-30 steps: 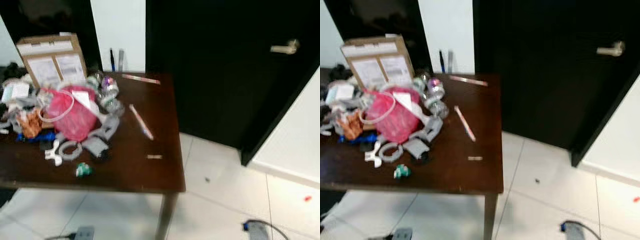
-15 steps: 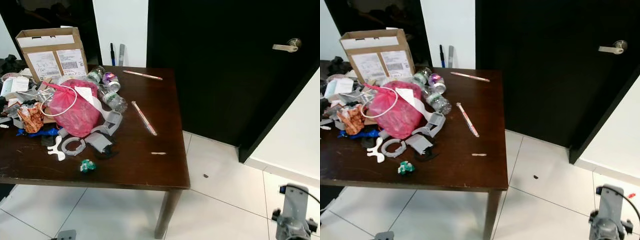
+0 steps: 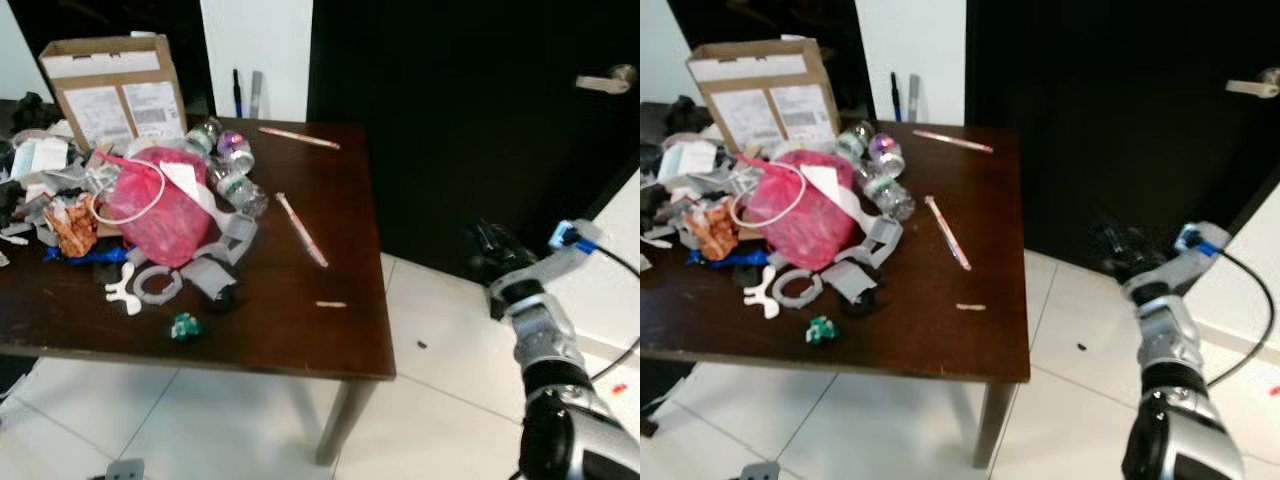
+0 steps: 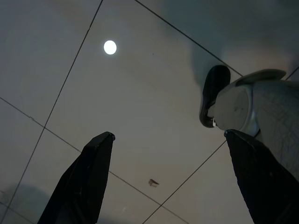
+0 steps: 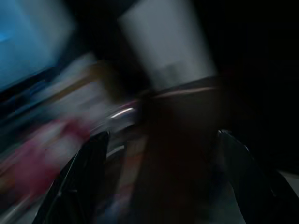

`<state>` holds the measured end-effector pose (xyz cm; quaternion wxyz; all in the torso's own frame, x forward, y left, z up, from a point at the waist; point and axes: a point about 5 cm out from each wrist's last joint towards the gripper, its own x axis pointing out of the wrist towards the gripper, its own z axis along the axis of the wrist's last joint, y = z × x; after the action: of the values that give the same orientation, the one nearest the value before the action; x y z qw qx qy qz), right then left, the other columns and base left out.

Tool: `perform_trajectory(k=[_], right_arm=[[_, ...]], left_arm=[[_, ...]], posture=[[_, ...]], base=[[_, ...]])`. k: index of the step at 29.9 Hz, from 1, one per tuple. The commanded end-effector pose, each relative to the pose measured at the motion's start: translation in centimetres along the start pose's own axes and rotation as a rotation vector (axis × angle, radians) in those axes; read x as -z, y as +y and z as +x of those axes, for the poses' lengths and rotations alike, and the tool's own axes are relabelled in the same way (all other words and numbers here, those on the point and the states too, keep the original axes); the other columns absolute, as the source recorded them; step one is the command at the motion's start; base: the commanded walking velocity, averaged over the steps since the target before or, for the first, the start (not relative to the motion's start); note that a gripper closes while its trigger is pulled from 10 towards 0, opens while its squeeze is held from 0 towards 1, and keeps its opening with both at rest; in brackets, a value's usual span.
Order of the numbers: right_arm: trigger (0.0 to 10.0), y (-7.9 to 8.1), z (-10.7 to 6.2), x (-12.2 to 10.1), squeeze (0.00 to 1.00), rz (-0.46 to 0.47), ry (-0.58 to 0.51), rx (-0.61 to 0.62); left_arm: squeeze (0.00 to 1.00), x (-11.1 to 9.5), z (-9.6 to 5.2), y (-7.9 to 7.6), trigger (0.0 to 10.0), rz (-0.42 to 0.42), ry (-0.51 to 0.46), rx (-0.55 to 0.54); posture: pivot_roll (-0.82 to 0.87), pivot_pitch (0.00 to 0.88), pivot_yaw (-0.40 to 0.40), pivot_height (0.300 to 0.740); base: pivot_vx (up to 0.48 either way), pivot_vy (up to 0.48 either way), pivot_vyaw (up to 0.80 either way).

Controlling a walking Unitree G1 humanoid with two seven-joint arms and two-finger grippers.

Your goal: Picking trash to rubbish bin

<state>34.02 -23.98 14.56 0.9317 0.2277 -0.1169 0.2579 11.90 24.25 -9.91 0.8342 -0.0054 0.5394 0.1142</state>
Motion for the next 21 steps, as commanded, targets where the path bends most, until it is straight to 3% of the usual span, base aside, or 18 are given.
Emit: perform_trajectory(k=[1,3,4,5,6,8,11,12,13,14,16,19,21], right_arm=[[10.0,1.6,0.0,1.0,1.00,0.006,0.066,-0.160],[10.0,4.1,0.0,2.6,1.00,0.016,0.164,-0.376],[10.0,4.1,0.0,2.6,1.00,0.016,0.164,-0.376],[10.0,4.9,-0.1,3.3,0.76,0.032,0.209,-0.454],[10.0,5.8,0.0,4.5,0.00,0.015,0.300,-0.508],[10.0,7.4,-0.1,6.7,0.00,-0.037,0.454,-0.591],[10.0,8.0,-0.1,7.3,0.00,-0.055,0.490,-0.619],[10.0,10.8,0.4,8.0,0.00,-0.050,0.493,-0.749],[10.0,12.0,0.9,8.1,0.00,-0.037,0.476,-0.781],[10.0,12.0,0.9,8.1,0.00,-0.037,0.476,-0.781],[10.0,13.0,2.3,8.4,0.00,-0.023,0.434,-0.727],[10.0,12.5,4.8,9.0,0.00,-0.020,0.339,-0.499],[10.0,12.4,4.9,9.0,0.00,-0.005,0.332,-0.479]], left_arm=[[0.00,1.0,-0.1,-0.6,10.0,0.010,0.027,0.019],[0.00,1.1,-0.1,-0.7,10.0,0.014,0.029,0.023],[0.00,1.1,-0.1,-0.7,10.0,0.014,0.029,0.023],[0.00,1.1,-0.1,-0.7,10.0,0.018,0.029,0.025],[0.00,1.1,-0.1,-0.8,10.0,0.021,0.030,0.027],[0.00,1.2,-0.1,-0.8,10.0,0.031,0.032,0.032],[0.00,1.2,-0.1,-0.8,10.0,0.034,0.032,0.034],[0.00,1.4,-0.1,-1.0,10.0,0.040,0.035,0.042],[0.00,1.4,-0.1,-1.1,10.0,0.038,0.034,0.046],[0.00,1.4,-0.1,-1.1,10.0,0.038,0.034,0.046],[0.00,1.5,-0.1,-1.2,10.0,0.034,0.033,0.049],[0.00,1.7,-0.1,-1.5,10.0,0.033,0.038,0.054],[0.00,1.7,-0.1,-1.6,10.0,0.034,0.039,0.055]], posture=[[0.05,0.080,-0.022,0.740],[0.05,0.084,-0.023,0.740],[0.05,0.084,-0.023,0.740],[0.05,0.085,-0.020,0.740],[0.05,0.087,-0.019,0.740],[0.05,0.093,-0.018,0.740],[0.05,0.093,-0.018,0.740],[0.05,0.098,-0.021,0.740],[0.05,0.099,-0.023,0.740],[0.05,0.099,-0.023,0.740],[0.05,0.098,-0.027,0.740],[0.06,0.096,-0.033,0.740],[0.06,0.096,-0.033,0.740]], base=[[0.000,0.000,0.00],[0.000,0.000,0.00],[0.000,0.000,0.00],[0.000,0.000,0.00],[0.000,0.000,0.00],[0.000,0.000,0.00],[0.000,0.000,0.00],[0.000,0.000,0.00],[0.000,0.000,0.00],[0.000,0.000,0.00],[0.000,0.000,0.00],[0.000,0.000,0.26],[0.000,0.000,0.76]])
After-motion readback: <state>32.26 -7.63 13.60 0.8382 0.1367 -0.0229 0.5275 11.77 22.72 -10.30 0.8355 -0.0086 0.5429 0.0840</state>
